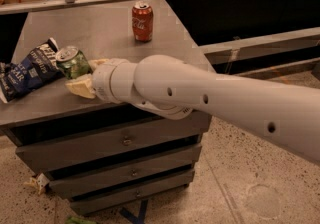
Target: Move green can near coke can
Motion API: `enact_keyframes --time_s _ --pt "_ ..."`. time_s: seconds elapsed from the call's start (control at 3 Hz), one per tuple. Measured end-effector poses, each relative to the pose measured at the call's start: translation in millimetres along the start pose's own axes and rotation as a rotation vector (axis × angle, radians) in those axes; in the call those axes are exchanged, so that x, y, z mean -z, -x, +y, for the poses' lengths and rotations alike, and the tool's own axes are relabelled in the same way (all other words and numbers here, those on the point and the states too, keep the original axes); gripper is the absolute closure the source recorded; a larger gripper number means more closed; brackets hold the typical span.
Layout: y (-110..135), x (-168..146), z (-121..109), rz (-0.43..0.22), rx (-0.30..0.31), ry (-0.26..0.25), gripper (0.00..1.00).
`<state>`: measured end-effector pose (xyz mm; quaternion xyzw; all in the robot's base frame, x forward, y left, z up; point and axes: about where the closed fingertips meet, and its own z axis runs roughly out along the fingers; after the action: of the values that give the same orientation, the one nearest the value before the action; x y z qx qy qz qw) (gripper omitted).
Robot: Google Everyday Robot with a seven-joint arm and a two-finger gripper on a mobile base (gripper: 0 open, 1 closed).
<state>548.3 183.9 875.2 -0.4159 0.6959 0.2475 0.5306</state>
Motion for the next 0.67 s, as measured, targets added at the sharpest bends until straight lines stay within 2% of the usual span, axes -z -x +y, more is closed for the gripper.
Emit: enact_keyframes --time_s 0.67 --pt "-25.4 57.0 -64.4 0.023 -0.062 -0.335 1.0"
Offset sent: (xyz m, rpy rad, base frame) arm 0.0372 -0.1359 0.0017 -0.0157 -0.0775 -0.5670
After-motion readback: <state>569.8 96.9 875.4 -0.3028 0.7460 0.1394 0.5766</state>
